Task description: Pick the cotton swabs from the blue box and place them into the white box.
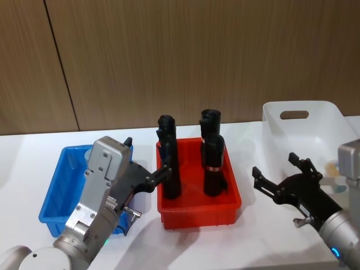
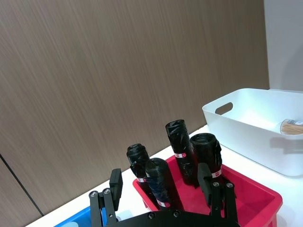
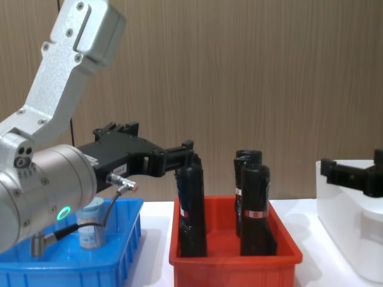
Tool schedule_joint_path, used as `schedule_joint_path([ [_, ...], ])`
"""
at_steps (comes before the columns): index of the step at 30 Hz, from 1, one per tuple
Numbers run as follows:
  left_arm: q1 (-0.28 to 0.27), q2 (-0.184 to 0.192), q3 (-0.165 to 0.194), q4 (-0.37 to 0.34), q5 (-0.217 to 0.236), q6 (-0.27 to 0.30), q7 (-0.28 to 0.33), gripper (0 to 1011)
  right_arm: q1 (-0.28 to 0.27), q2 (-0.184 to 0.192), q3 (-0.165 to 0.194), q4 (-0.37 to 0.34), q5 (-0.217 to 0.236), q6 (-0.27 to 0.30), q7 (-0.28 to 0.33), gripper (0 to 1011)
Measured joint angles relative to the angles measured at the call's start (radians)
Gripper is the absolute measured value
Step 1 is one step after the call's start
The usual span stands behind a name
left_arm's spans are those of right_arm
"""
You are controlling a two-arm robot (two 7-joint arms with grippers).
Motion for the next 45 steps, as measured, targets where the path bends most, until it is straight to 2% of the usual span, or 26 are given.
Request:
schedule_joint_path([
  [6, 0.000, 0.000, 0.000, 0.000, 0.000, 0.000, 0.000, 1004, 0.034, -0.006, 0.003, 0.047, 0.000, 0.020, 0.052, 1001],
  [10, 0.000, 0.000, 0.000, 0.000, 0.000, 0.000, 0.000, 1004, 0.073, -0.010, 0.007, 0.103, -0.001, 0.027, 0.106, 1001],
  [12, 0.000, 0.000, 0.000, 0.000, 0.000, 0.000, 0.000, 1004, 0.107, -0.011, 0.014, 0.159, -0.001, 0.026, 0.155, 1001],
  [15, 0.000, 0.000, 0.000, 0.000, 0.000, 0.000, 0.000, 1004, 0.129, -0.011, 0.019, 0.197, 0.001, 0.021, 0.184, 1001],
  [31, 0.000, 0.000, 0.000, 0.000, 0.000, 0.000, 0.000, 1004, 0.302, -0.019, 0.045, 0.480, 0.032, -0.041, 0.418, 1002],
  [38, 0.000, 0.000, 0.000, 0.000, 0.000, 0.000, 0.000, 1004, 0.367, -0.031, 0.041, 0.575, 0.033, -0.063, 0.492, 1001],
  [45, 0.000, 0.000, 0.000, 0.000, 0.000, 0.000, 0.000, 1004, 0.439, -0.053, 0.022, 0.673, 0.024, -0.090, 0.564, 1002],
])
